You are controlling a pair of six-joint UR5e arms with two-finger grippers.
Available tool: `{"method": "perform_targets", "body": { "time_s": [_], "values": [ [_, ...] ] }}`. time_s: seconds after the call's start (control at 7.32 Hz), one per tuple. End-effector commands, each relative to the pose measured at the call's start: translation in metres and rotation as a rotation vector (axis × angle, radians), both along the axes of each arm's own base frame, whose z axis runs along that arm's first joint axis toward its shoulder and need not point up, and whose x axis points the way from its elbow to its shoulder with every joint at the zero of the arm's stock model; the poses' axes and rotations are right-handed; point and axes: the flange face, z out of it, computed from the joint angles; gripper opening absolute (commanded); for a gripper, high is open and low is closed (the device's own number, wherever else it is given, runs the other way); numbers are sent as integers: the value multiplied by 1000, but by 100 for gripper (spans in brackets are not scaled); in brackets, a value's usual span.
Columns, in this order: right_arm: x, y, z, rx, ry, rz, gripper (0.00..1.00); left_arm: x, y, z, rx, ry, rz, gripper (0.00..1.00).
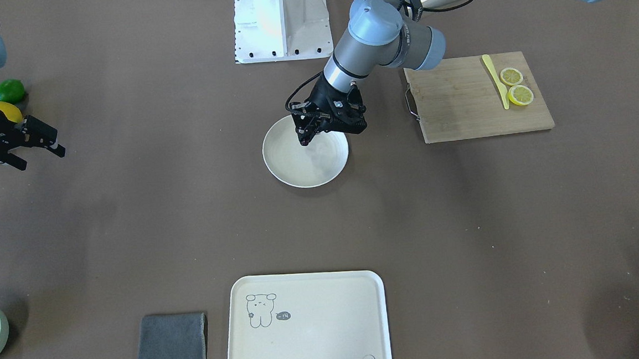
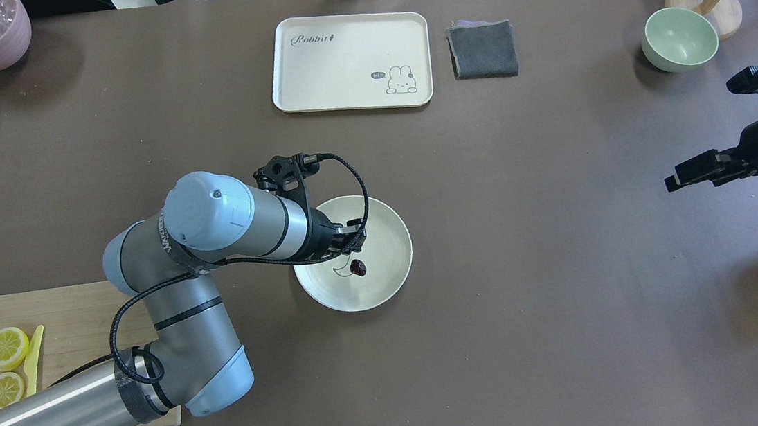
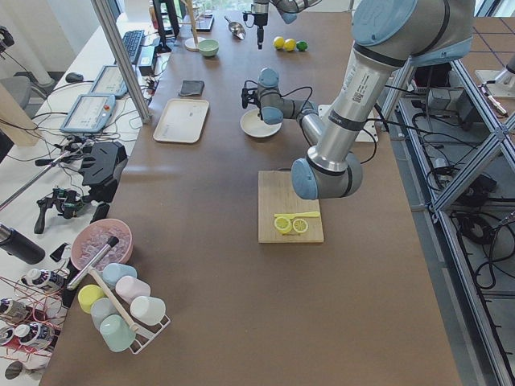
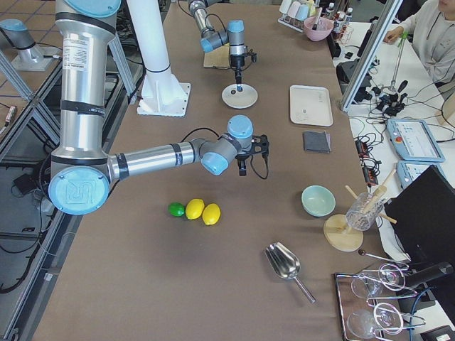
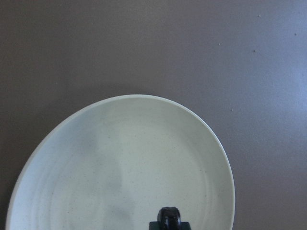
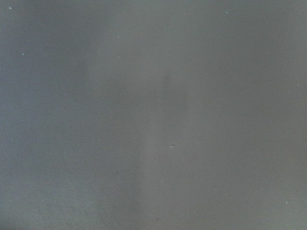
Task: Place red cherry on plate
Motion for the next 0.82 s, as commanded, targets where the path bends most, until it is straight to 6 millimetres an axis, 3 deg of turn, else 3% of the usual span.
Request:
{"method": "perform_targets", "body": {
  "time_s": [0.0, 0.27, 0.41, 0.55, 0.68],
  "values": [
    [3, 1, 2, 0, 2, 4, 100, 0, -3, 3, 3, -7, -18, 97],
    [20, -7, 2, 26, 5, 17, 100, -30, -34, 8, -28, -97, -61, 97],
    [38, -13, 9, 45, 17, 31, 100, -69, -40, 20, 23, -181, -28, 97],
    [63, -23, 14, 67, 49, 44, 100, -127, -51, 59, 110, -251, 23, 97],
    [92, -33, 25, 104, 102, 31, 100, -196, -73, 114, 190, -321, 68, 97]
  ]
}}
